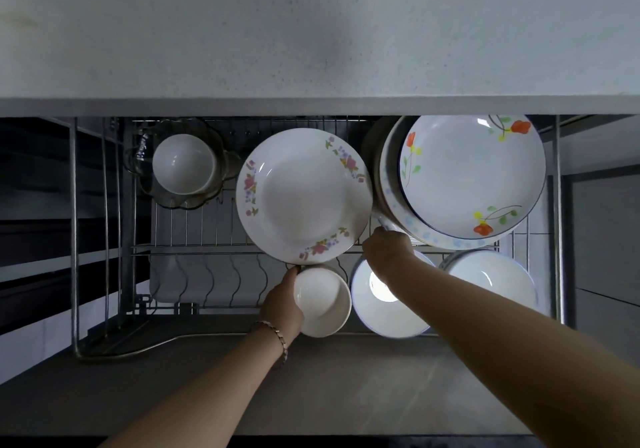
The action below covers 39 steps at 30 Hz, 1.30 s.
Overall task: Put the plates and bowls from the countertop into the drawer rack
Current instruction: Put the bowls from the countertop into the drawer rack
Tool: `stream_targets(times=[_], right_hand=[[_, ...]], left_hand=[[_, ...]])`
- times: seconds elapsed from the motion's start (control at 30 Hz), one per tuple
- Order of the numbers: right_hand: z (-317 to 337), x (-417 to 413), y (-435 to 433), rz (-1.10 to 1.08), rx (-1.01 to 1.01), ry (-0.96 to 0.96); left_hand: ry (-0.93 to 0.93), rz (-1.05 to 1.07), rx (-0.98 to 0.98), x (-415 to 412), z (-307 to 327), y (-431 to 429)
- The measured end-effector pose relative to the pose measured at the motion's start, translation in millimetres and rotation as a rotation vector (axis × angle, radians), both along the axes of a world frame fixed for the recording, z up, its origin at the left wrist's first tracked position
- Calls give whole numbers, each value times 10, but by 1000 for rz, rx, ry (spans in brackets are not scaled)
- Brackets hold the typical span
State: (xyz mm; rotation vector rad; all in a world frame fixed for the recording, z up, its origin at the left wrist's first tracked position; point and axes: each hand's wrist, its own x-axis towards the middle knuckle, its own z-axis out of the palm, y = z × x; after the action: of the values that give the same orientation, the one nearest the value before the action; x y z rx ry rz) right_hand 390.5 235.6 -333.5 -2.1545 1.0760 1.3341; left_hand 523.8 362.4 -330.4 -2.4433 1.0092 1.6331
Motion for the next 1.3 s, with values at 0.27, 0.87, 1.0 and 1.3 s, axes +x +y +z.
stream_targets(times=[0.27,0.87,1.0,1.3], right_hand=[[191,-164,145,-80,-99,-191],[2592,1396,-1529,-774,-45,-896],[2905,1785,-2137,-1635,-13,-1002],[2510,1700,-2576,-2192,-96,-1182]], left_hand=[[-9,53,168,-43,63,-102],[-35,477,-617,1459,2422,-1782],[3,560,-657,1927,2625,-2198],[242,530,-615,2105,2522,-2417]])
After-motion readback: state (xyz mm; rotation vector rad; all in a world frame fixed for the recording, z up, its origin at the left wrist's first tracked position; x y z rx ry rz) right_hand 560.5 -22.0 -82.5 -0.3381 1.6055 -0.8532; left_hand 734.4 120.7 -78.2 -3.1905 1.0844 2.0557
